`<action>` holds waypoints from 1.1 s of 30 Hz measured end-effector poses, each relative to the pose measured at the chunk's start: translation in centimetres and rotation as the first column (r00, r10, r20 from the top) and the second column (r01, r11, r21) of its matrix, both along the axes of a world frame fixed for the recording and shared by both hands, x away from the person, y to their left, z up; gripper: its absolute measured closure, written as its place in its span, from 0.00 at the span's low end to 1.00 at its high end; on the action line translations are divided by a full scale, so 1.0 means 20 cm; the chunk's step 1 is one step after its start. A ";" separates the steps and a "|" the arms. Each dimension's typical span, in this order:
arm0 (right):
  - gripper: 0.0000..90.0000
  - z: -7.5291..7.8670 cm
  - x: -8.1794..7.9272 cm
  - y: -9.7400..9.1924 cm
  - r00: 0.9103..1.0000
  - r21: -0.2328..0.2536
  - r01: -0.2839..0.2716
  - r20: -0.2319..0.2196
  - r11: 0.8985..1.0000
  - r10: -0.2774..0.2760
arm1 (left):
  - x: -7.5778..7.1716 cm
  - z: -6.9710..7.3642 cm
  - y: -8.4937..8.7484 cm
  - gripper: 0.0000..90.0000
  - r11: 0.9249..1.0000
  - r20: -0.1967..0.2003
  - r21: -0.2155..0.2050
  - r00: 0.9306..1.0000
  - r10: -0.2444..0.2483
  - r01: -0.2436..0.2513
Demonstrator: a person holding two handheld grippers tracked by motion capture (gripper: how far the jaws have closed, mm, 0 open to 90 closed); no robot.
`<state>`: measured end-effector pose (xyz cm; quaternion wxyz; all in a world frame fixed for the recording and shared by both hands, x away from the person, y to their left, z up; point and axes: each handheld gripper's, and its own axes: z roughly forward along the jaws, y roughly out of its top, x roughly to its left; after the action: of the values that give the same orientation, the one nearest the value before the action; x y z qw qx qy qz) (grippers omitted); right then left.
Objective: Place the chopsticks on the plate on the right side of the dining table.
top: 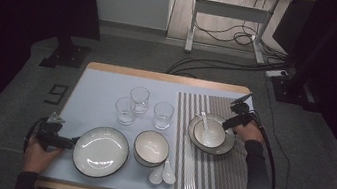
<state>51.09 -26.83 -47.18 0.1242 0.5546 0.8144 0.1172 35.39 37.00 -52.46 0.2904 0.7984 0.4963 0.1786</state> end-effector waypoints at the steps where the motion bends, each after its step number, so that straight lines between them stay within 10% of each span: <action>1: 0.15 0.00 0.00 0.00 1.000 0.000 -0.002 -0.002 1.000 0.002 | 0.00 0.00 0.00 0.00 1.000 0.001 0.000 1.000 0.000 0.000; 17: 0.15 0.03 -0.03 -0.01 0.999 0.012 -0.032 0.002 0.999 0.032 | 0.00 0.00 0.00 0.00 1.000 0.001 -0.001 1.000 0.000 0.000; 33: 0.16 0.17 -0.27 -0.13 0.999 -0.023 -0.043 0.022 0.999 0.044 | 0.00 0.00 0.00 0.00 1.000 0.002 0.000 1.000 0.000 0.000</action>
<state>45.63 -29.34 -43.74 0.1369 0.5340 0.8261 0.1169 35.38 36.99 -52.47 0.2907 0.7983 0.4961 0.1792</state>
